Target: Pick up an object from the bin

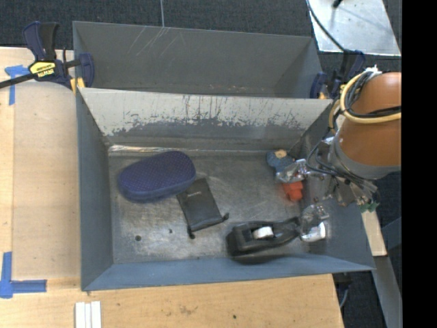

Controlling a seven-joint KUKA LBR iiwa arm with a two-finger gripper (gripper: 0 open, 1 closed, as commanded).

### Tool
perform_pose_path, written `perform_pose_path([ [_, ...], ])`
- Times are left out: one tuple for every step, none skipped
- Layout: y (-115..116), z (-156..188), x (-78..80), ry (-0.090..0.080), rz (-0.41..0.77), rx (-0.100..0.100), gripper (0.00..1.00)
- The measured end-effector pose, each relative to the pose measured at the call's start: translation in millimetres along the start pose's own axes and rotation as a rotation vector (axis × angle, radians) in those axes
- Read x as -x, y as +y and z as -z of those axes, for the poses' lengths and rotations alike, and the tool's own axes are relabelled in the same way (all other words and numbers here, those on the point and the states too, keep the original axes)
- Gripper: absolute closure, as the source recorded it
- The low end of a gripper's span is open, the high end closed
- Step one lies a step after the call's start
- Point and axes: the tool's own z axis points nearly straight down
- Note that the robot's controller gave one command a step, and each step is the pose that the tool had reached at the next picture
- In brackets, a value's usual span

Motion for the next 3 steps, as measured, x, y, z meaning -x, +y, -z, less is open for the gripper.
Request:
perform_pose_path([
  [0.7, -110.0, 4.6, -0.004, 0.034, -0.002, 0.0],
  [0.8, -112.2, 3.2, 0.002, 0.035, -0.001, 1.0],
  [15.0, 70.1, 20.9, -0.004, 0.27, -0.002, 1.0],
])
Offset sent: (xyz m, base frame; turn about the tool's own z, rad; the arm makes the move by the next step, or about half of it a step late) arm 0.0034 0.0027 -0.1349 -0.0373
